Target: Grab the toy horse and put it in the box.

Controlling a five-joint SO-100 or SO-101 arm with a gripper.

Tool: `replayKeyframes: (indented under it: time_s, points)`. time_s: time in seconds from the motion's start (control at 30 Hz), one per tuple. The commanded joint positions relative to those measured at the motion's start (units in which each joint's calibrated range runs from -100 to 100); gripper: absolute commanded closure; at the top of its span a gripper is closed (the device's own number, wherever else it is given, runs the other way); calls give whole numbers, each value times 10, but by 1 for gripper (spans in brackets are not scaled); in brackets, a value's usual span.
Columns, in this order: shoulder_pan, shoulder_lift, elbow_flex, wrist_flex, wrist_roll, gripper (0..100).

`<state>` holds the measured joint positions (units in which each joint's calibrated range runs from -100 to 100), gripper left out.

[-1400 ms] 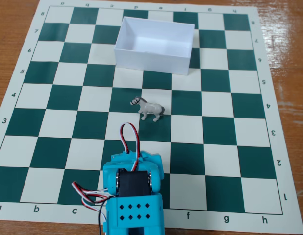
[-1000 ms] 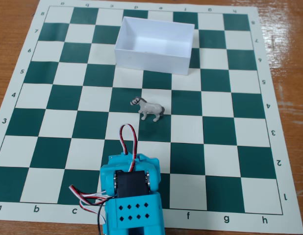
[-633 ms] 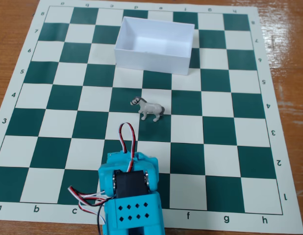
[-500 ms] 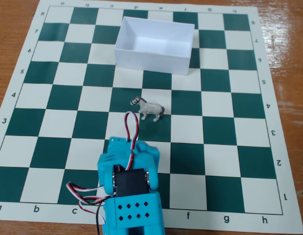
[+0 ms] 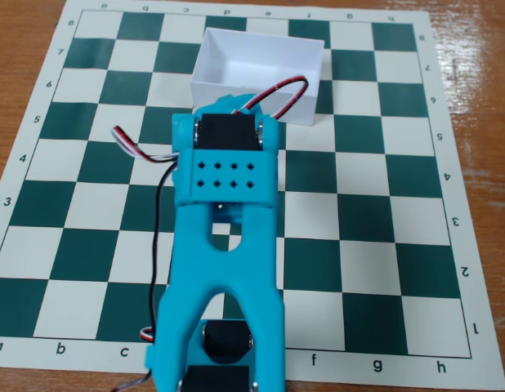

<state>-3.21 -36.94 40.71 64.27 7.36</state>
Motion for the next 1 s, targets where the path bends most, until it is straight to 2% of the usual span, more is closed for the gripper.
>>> replayKeyframes:
  time_s: [0.0, 0.4, 0.6, 0.97]
  points:
    - [20, 61, -28, -2, -57, 62]
    - [54, 229, -43, -91, -67, 62]
    - [46, 296, -79, -95, -86, 62]
    - [11, 385, -105, -110, -90, 63]
